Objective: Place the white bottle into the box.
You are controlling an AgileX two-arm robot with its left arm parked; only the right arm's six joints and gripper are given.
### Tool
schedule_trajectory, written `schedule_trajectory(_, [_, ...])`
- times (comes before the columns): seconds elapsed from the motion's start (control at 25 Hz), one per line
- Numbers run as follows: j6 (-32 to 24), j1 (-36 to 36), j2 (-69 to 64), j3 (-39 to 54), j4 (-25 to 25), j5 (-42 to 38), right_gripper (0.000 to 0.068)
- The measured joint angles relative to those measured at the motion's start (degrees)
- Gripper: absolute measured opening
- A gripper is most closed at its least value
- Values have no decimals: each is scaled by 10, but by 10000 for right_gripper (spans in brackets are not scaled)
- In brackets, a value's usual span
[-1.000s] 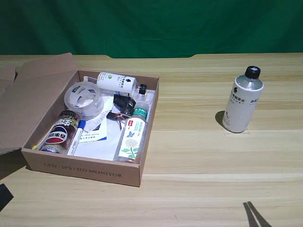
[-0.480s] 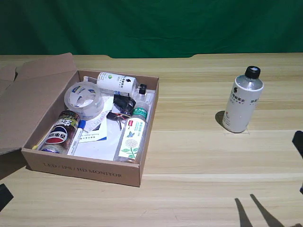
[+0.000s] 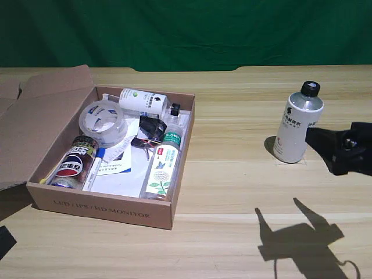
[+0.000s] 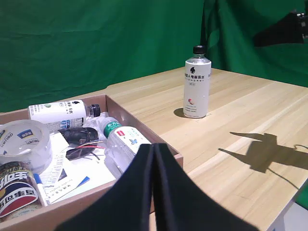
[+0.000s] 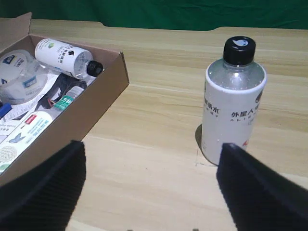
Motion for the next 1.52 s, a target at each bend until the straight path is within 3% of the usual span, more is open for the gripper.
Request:
schedule_trajectory(0.52, [13, 0, 222, -133, -22, -48, 639])
schedule_trajectory(0.92, [13, 0, 296, -206, -23, -69, 633])
schedule_trajectory(1.52, [12, 0, 364, -221, -23, -89, 618])
